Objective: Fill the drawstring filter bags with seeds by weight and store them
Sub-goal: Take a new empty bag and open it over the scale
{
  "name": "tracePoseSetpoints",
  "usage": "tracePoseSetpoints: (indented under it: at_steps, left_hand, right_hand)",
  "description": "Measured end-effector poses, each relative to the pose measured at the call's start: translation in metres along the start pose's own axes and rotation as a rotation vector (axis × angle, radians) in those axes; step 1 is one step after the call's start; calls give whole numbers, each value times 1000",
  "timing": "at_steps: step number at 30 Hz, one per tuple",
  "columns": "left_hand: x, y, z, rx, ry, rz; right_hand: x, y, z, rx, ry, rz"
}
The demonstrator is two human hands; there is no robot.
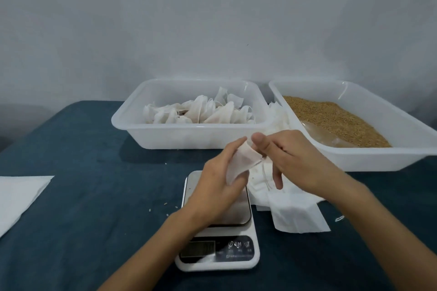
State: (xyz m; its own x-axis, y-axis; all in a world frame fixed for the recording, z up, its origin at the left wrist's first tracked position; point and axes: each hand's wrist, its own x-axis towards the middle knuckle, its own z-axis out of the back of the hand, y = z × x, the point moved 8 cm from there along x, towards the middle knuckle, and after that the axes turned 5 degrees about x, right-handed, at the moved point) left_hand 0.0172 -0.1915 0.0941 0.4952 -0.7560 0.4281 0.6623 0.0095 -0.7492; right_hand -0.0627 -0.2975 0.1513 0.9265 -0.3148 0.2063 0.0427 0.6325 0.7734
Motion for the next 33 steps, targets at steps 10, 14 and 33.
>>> tracePoseSetpoints:
  at_steps: [10,14,33]
  left_hand:
    - [-4,0,-7,-368,36,125]
    - [-7,6,-5,-419,34,152]
    - [-2,16,3,-537,-75,242]
  right_hand:
    - [14,39,-16,-108,322,-106]
    - [35,38,47,-50,52,-12]
    - [25,-232,217,-898,-165,-676]
